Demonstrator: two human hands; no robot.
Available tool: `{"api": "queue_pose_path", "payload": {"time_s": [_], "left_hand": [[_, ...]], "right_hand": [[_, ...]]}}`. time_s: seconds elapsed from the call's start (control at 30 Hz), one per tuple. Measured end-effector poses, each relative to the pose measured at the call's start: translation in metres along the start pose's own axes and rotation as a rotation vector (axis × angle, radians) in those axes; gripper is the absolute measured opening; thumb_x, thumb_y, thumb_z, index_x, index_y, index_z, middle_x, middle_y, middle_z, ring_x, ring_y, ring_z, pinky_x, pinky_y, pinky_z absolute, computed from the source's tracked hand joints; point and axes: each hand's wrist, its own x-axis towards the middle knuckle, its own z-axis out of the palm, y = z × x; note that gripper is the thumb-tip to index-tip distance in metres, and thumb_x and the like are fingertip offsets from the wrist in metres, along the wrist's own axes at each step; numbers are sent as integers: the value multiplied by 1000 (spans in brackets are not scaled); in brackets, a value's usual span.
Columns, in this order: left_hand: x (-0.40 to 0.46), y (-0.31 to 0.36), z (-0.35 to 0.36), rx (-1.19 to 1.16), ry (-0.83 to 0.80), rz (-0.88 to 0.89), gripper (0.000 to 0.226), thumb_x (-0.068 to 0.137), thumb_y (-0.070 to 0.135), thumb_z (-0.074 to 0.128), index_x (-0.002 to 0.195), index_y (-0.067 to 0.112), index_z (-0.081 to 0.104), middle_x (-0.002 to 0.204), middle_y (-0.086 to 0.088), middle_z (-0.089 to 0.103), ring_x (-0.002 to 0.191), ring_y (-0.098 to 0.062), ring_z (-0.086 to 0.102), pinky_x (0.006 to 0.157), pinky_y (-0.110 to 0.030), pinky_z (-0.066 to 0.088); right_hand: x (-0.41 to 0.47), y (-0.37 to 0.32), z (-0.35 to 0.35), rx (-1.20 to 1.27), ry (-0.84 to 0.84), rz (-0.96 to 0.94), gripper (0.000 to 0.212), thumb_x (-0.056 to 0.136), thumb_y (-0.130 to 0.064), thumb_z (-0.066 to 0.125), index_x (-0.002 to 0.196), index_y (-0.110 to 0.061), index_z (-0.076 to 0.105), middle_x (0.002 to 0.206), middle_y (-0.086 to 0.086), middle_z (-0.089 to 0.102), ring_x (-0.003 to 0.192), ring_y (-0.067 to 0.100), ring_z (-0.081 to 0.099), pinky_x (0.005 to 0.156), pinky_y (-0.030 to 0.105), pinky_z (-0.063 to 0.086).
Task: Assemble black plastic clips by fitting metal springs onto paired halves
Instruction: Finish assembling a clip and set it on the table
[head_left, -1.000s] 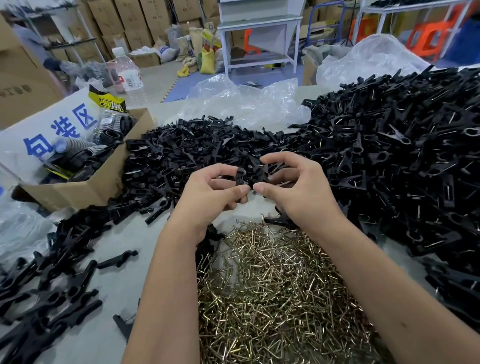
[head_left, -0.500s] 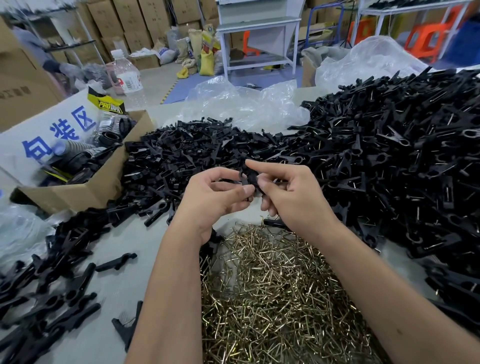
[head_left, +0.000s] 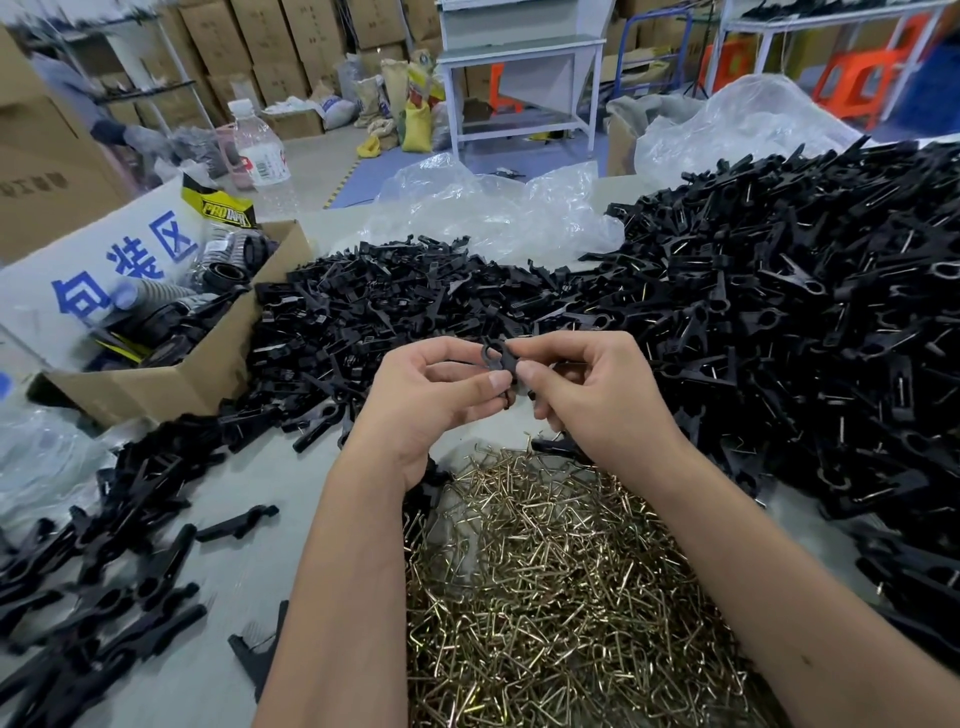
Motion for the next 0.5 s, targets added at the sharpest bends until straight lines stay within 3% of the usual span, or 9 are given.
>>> {"api": "queue_pose_path", "payload": {"time_s": [0.17,0.3,0.4,0.5], "left_hand": [[1,1,-3,-67,9,-25,22,88,2,74,109,-2,75,92,-20,78,81,-25,78,65,-17,59],[2,2,-4,-66,-70,47,37,90,3,73,125,16,73,95,-13,78,76,-18,75,68,-20,60],[0,4,-2,-32,-120,124,24,91,7,71,113,12,78,84,-5,76,69,-12,71,66,-20,60],[-1,6,-2,29,-73,202,15,90,9,72,104,10,78,82,-9,76,72,-15,72,66,-21,60]], "right_hand": [[1,-2,-4,1,-12,-10,18,96,-7,71,103,-19,82,57,-15,66,48,3,57,51,13,45],[3,-4,-8,110,-69,39,22,97,-7,70,95,-25,83,65,7,70,56,12,58,51,21,46],[4,-5,-11,227,-121,69,19,97,-6,70,94,-20,83,78,22,72,58,16,59,49,21,46],[4,-8,-10,270,-102,77,9,96,-5,71,96,-12,78,75,9,72,58,15,62,48,21,46]]}}
